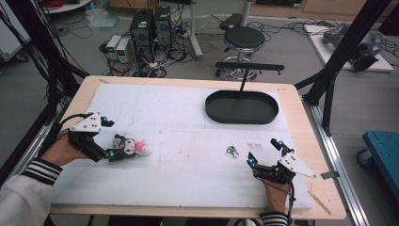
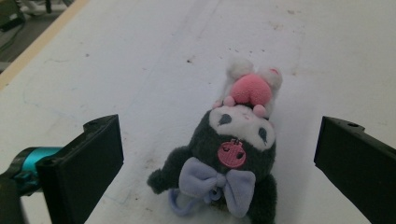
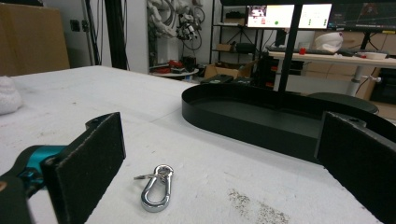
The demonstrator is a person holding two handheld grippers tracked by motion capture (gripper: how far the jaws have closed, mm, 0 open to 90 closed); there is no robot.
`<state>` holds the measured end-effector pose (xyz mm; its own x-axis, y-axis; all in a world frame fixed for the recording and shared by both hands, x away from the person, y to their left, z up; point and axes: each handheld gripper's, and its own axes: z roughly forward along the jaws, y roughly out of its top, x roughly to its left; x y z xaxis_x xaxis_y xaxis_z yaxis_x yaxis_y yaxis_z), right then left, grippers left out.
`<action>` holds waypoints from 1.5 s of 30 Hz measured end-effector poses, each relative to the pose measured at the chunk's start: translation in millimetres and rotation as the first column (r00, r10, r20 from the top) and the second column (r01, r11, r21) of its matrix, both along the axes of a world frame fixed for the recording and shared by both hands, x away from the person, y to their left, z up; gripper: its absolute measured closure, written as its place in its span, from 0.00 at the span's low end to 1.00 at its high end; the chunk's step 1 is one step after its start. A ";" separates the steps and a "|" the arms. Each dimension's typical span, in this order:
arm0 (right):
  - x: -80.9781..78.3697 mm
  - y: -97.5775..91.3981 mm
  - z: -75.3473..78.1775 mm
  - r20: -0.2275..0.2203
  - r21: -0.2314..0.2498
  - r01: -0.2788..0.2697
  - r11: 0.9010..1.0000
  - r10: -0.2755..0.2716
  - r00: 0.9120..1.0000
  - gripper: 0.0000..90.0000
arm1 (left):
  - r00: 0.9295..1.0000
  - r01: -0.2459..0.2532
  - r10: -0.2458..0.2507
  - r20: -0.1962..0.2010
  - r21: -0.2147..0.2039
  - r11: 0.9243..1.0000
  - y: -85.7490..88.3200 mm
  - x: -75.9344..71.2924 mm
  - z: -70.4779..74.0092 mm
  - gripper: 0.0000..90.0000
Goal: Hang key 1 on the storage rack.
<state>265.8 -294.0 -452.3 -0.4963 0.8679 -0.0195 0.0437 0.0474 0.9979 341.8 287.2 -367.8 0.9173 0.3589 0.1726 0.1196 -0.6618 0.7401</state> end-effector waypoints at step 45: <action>-0.3 -1.0 -0.3 0.013 0.003 0.003 1.000 -0.003 1.000 0.01 | 0.980 0.128 -0.080 -0.181 0.272 0.954 -38.2 29.5 -34.8 0.02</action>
